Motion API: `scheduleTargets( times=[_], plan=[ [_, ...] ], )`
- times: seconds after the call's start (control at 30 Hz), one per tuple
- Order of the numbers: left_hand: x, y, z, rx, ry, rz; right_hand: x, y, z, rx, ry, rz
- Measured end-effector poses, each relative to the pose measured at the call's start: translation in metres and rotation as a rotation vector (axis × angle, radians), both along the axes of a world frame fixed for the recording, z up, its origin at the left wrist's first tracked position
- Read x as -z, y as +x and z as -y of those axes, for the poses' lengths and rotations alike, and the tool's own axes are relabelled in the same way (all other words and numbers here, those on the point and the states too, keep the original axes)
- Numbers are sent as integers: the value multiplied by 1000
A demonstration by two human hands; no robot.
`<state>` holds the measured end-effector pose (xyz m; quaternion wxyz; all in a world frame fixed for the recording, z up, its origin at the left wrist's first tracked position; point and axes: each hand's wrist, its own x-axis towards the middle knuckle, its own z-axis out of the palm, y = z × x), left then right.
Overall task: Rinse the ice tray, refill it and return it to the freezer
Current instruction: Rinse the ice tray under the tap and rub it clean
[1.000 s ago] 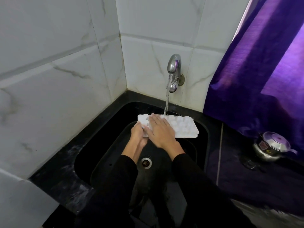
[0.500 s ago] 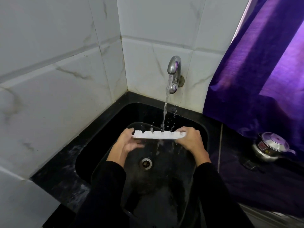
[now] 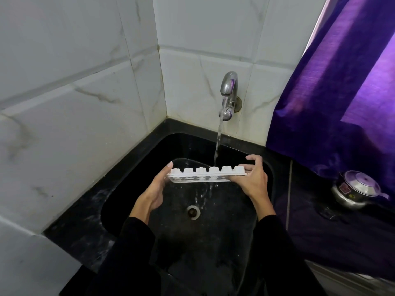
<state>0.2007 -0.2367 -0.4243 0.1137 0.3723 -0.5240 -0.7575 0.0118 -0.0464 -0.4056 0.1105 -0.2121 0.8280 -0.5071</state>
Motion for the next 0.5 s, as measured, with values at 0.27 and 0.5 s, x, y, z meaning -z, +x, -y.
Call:
scheduleTargets(
  times=[0.27, 0.5],
  plan=[
    [14, -5, -2, -11, 25, -69, 6, 8, 10, 289, -142, 211],
    [27, -25, 0, -233, 206, -94, 18, 9, 9, 246, -377, 493]
  ],
)
